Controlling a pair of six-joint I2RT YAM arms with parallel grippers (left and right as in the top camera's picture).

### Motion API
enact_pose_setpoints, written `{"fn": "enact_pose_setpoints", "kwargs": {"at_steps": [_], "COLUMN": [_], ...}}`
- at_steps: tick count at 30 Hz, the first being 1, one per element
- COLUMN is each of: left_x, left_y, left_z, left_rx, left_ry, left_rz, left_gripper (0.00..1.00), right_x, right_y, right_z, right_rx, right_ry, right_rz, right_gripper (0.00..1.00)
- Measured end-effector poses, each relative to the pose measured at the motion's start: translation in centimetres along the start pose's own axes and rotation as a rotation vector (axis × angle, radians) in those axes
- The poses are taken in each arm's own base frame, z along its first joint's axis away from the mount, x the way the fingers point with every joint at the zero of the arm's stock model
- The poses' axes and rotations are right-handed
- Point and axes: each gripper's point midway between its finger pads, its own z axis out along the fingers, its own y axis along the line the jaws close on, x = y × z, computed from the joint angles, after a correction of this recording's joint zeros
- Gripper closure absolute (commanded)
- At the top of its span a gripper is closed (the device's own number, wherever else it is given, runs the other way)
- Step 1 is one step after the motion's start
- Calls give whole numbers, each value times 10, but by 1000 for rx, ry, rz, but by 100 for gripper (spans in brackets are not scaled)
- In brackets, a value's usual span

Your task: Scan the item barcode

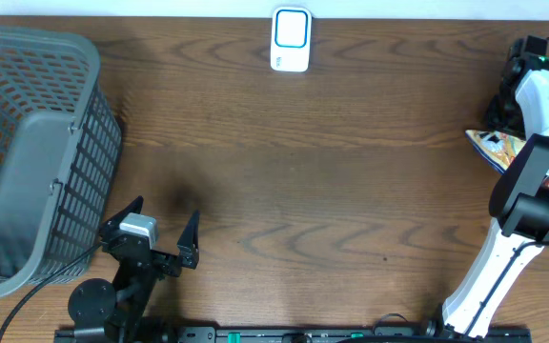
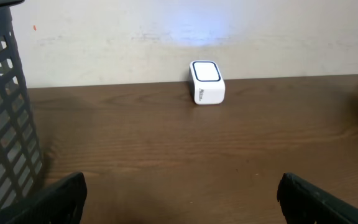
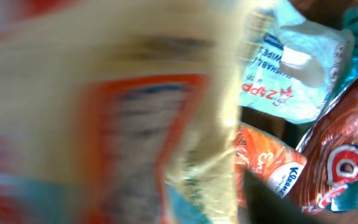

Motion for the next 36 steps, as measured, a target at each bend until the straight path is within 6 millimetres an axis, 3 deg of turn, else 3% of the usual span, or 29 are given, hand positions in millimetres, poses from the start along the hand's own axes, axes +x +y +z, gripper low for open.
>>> {"fn": "enact_pose_setpoints", "kwargs": {"at_steps": [4, 8, 10, 13, 17, 21, 25, 29, 36], "left_x": [0, 0, 0, 0, 0, 0, 0, 0, 0], "left_y": [0, 0, 0, 0, 0, 0, 0, 0, 0], "left_z": [0, 0, 0, 0, 0, 0, 0, 0, 0], "left_rx": [0, 0, 0, 0, 0, 0, 0, 0, 0], "left_ry": [0, 0, 0, 0, 1, 0, 0, 0, 0], "left_rz": [0, 0, 0, 0, 0, 0, 0, 0, 0], "left_gripper": [2, 2, 2, 2, 2, 2, 2, 2, 2], "right_x": [7, -1, -10, -12, 18, 52, 84, 115, 170], "right_y": [3, 0, -6, -21, -45, -73, -102, -127, -161], "right_z": [-6, -48, -88, -173, -286, -363, -411, -446, -484], "right_rx": [-28, -103, -167, -296, -460, -558, -604, -634, -669], "right_ry": [25, -36, -111, -257, -444, -614, -749, -866, -1013], "right_rz": [-11, 43, 81, 116, 103, 104, 130, 151, 181], "right_gripper": [1, 1, 1, 1, 1, 1, 1, 1, 1]}}
